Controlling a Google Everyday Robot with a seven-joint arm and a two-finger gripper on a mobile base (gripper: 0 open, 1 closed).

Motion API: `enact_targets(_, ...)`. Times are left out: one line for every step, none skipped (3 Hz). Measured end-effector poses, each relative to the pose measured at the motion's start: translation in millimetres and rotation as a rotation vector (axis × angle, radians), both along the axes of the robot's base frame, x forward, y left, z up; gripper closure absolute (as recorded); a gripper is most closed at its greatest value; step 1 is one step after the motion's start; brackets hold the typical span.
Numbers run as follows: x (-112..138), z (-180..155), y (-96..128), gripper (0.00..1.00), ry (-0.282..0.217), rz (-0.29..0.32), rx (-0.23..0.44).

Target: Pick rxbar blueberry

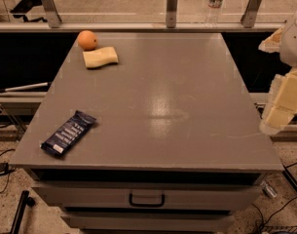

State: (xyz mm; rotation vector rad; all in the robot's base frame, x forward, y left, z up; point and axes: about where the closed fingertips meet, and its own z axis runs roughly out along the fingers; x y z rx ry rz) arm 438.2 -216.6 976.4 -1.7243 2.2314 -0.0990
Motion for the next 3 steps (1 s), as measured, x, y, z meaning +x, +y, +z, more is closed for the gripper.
enact_targets(0,0,0,0.00,0.000,0.000,0.000)
enact_targets(21,-12,60,0.00,0.004,0.071,0.091)
enact_targets(36,-17,118,0.00,0.016,0.159,0.181)
